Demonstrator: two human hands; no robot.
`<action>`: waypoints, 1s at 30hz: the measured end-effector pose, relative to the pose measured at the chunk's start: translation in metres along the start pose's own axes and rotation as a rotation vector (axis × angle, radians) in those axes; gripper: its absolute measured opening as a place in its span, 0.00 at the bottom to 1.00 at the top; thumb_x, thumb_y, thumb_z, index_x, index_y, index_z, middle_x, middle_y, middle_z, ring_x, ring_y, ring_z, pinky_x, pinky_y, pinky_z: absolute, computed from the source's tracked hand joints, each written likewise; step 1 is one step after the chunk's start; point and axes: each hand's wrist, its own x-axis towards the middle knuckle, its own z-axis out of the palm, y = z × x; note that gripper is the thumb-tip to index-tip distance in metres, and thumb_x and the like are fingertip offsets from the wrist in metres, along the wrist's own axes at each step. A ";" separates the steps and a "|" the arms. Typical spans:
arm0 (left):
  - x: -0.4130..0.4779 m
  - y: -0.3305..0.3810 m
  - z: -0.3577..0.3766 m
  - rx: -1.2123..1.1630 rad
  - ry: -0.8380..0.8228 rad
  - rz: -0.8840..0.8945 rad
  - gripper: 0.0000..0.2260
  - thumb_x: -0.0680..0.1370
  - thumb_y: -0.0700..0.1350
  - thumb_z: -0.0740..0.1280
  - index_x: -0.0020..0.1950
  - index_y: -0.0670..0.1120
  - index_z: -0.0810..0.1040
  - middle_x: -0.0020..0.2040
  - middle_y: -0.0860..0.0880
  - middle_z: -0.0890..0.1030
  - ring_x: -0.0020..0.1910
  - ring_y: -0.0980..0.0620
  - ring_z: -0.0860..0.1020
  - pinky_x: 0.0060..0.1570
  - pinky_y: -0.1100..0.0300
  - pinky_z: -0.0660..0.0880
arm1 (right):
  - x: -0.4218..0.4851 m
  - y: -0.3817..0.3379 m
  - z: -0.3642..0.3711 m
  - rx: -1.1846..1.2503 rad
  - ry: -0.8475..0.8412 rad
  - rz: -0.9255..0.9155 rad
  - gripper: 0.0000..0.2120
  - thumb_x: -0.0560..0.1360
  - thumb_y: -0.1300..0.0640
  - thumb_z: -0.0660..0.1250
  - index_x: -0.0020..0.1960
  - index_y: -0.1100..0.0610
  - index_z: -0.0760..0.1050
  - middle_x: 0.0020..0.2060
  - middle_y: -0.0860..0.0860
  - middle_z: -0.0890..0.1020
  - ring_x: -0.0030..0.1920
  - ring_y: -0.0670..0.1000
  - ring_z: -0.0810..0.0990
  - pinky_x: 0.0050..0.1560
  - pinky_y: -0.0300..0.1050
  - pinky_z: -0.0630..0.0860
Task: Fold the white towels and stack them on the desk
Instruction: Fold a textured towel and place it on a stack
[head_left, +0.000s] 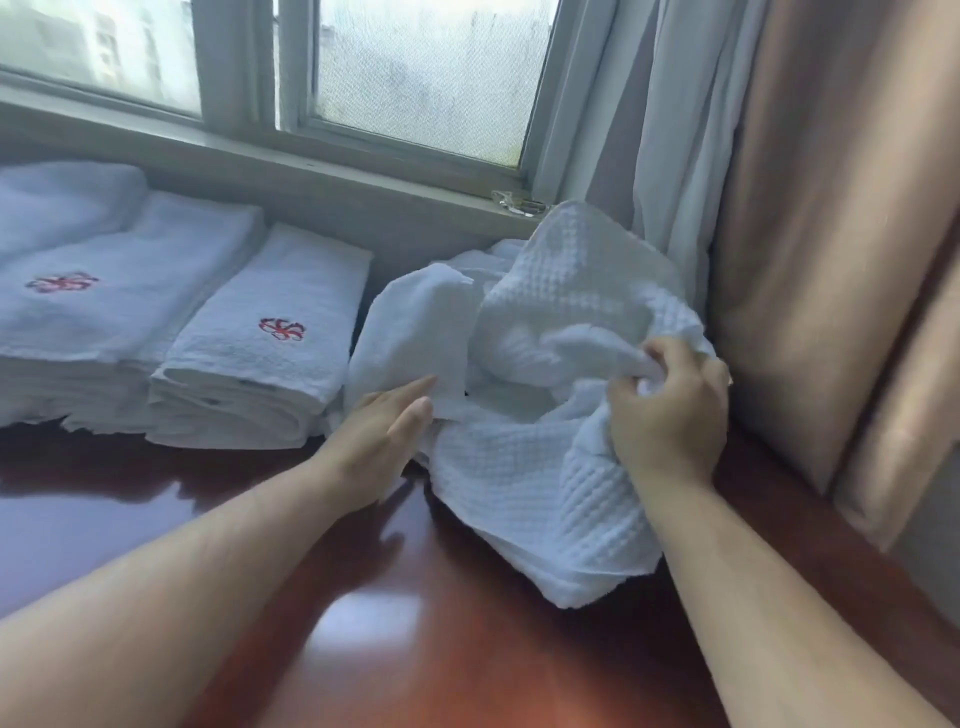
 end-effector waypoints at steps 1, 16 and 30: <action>0.002 0.003 0.000 -0.043 0.003 -0.040 0.27 0.82 0.58 0.49 0.79 0.50 0.64 0.78 0.52 0.66 0.77 0.52 0.60 0.69 0.68 0.52 | 0.008 0.002 -0.013 0.033 0.097 -0.039 0.12 0.72 0.61 0.71 0.55 0.57 0.79 0.54 0.62 0.77 0.55 0.60 0.75 0.53 0.43 0.70; -0.065 0.020 -0.020 -0.322 -0.188 0.094 0.15 0.64 0.56 0.80 0.48 0.60 0.83 0.47 0.57 0.85 0.48 0.59 0.82 0.50 0.54 0.81 | -0.062 0.010 -0.046 0.441 -0.928 0.026 0.28 0.68 0.24 0.58 0.67 0.28 0.67 0.48 0.43 0.80 0.52 0.35 0.77 0.59 0.36 0.68; -0.073 0.009 -0.094 -0.708 -0.328 -0.604 0.22 0.76 0.64 0.68 0.56 0.47 0.86 0.53 0.46 0.86 0.51 0.46 0.85 0.48 0.55 0.80 | -0.085 -0.057 -0.024 -0.147 -0.834 -0.322 0.15 0.78 0.38 0.66 0.55 0.49 0.76 0.51 0.46 0.84 0.55 0.50 0.81 0.53 0.47 0.76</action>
